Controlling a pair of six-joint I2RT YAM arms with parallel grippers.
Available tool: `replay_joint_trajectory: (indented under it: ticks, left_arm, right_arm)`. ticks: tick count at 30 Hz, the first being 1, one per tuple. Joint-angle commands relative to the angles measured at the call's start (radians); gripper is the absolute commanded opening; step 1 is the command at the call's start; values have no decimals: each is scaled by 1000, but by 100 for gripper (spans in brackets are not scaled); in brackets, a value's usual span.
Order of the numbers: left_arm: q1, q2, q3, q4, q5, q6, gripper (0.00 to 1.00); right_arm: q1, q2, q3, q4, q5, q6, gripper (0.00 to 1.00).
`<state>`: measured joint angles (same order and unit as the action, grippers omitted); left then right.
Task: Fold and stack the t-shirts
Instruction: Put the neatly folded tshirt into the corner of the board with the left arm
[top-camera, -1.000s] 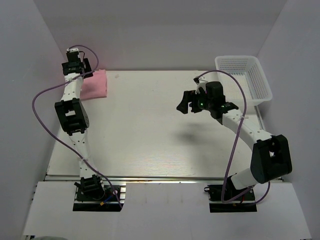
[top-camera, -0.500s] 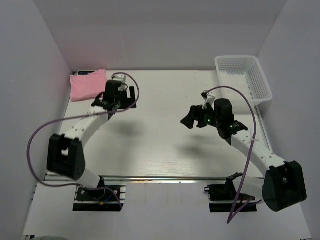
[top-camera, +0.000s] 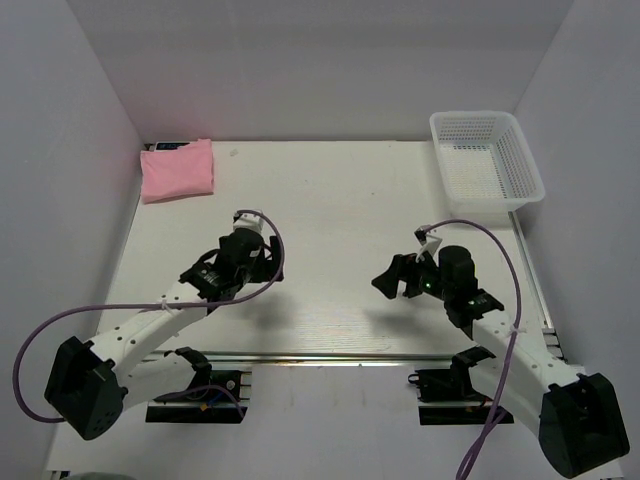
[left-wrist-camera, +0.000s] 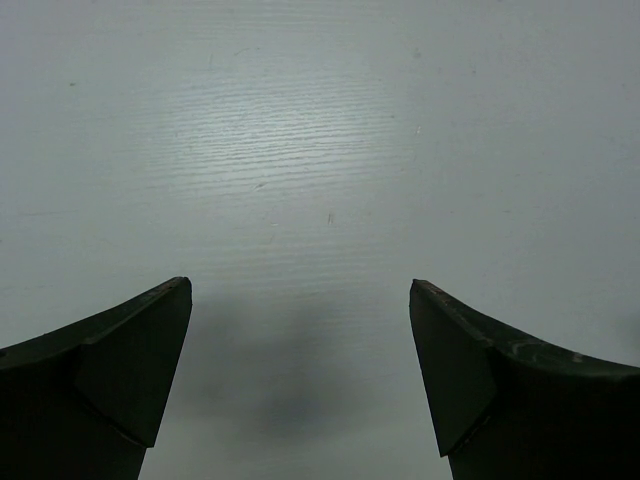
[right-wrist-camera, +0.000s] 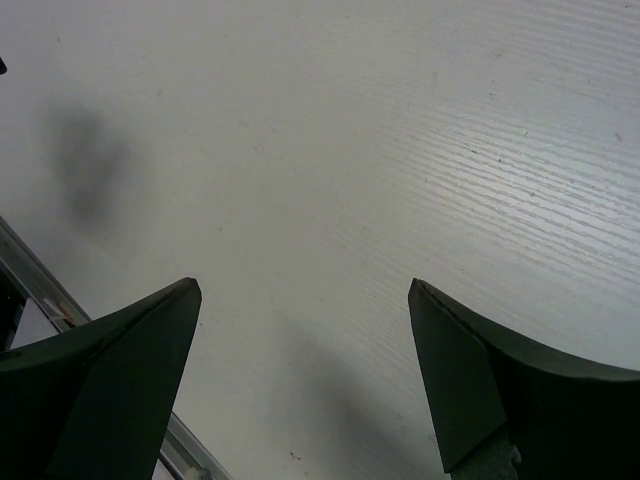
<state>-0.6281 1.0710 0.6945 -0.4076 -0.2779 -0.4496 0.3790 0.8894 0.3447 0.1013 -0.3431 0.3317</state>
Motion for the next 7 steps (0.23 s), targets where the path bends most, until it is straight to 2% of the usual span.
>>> replay_joint_trajectory:
  ticks: [1, 7]
  left_arm:
    - [-24, -42, 2, -22, -107, -35, 100]
    - [-78, -2, 22, -1, -159, -14, 100]
  right_arm:
    - [-3, -44, -13, 97, 24, 13, 90]
    - [-3, -52, -7, 101, 67, 0, 90]
